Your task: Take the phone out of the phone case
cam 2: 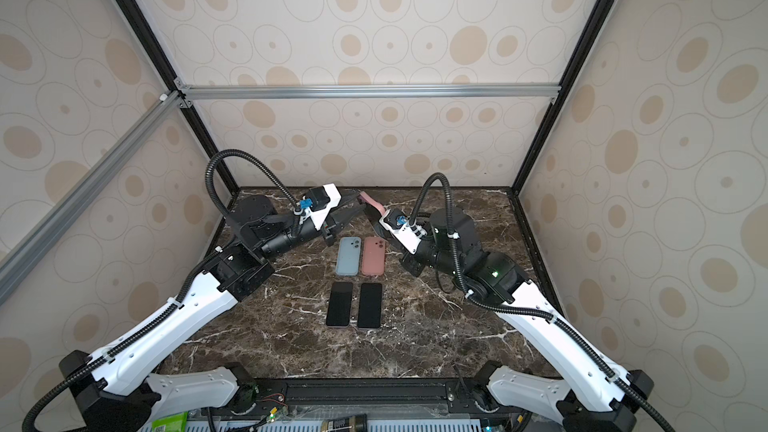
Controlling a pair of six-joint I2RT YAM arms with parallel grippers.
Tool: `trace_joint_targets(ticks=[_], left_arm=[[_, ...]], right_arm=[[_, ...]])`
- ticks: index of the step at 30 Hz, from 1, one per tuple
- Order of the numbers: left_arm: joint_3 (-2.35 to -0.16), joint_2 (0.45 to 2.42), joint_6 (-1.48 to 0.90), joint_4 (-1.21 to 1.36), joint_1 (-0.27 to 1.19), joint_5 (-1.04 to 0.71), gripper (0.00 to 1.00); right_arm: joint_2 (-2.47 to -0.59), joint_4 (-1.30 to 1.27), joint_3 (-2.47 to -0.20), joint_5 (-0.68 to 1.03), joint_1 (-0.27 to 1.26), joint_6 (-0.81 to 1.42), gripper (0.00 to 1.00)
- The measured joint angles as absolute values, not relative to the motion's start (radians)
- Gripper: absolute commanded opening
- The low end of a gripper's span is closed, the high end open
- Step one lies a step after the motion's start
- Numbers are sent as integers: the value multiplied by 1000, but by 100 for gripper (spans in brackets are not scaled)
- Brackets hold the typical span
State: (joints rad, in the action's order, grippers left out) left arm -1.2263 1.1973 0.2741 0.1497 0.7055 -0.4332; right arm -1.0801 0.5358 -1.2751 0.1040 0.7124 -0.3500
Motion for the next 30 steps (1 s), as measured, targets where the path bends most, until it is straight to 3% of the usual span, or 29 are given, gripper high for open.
trace_joint_targets(ticks=[11, 20, 30], left_arm=[[-1251, 1203, 273, 138, 691, -542, 21], [-1312, 1234, 274, 56, 635, -735, 22], [-1319, 1245, 279, 20, 628, -786, 26]], right_arm=[[-1032, 548, -1260, 79, 721, -359, 0], [-1021, 609, -1280, 114, 720, -364, 0], [-1040, 689, -1315, 158, 713, -349, 0]])
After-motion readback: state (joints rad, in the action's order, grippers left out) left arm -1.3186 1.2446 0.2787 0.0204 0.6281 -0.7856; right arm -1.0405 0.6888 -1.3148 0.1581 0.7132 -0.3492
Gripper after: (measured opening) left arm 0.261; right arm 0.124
